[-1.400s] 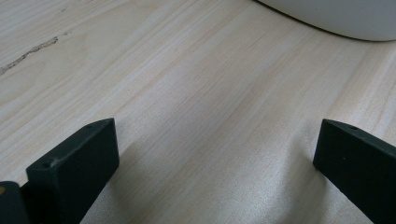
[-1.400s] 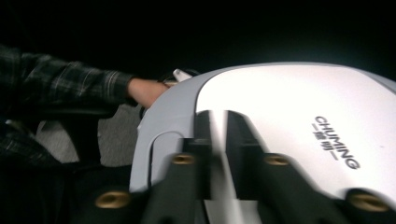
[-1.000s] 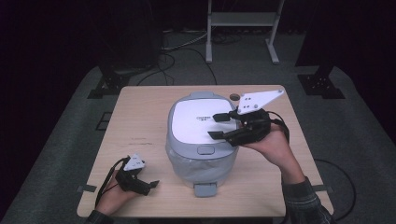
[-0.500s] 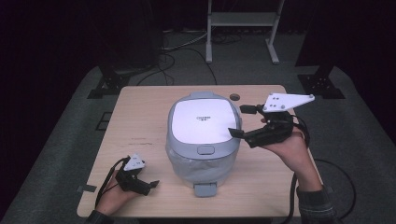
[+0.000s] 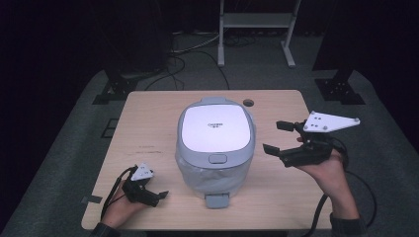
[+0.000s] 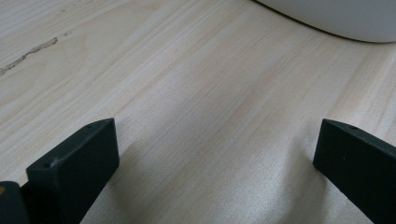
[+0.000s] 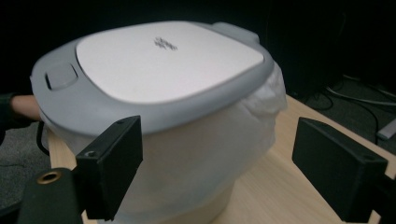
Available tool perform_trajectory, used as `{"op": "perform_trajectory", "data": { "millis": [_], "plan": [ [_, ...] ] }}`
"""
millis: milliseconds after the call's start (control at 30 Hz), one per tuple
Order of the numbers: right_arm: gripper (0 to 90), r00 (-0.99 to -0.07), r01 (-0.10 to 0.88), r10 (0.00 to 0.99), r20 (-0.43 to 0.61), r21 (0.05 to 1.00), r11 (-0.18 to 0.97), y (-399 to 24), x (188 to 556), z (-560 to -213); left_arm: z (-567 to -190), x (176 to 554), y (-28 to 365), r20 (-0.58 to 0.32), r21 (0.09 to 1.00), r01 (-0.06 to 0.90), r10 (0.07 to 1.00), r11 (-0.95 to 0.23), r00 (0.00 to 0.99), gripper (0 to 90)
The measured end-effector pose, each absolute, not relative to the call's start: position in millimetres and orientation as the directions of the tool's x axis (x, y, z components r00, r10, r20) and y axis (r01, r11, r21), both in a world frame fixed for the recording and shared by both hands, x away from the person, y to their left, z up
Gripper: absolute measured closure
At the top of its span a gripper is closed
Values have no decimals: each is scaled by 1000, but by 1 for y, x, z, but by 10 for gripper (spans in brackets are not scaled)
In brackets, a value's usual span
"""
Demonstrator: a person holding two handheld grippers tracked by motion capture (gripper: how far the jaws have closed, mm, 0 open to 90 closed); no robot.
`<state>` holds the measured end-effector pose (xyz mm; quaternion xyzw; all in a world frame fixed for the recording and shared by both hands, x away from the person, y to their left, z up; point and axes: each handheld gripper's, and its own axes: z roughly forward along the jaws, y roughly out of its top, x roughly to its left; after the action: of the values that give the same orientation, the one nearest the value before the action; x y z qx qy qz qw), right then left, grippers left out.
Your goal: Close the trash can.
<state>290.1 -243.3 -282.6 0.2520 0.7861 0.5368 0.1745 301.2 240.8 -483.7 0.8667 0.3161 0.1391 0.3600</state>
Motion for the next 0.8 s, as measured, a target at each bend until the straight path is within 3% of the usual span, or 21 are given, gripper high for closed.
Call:
{"op": "perform_trajectory", "data": {
  "millis": [800],
  "plan": [
    [123, -701, 430, 709, 75, 838, 336, -277, 286, -389, -484, 301, 241, 14, 711, 448, 648, -542, 761, 0]
  ]
}}
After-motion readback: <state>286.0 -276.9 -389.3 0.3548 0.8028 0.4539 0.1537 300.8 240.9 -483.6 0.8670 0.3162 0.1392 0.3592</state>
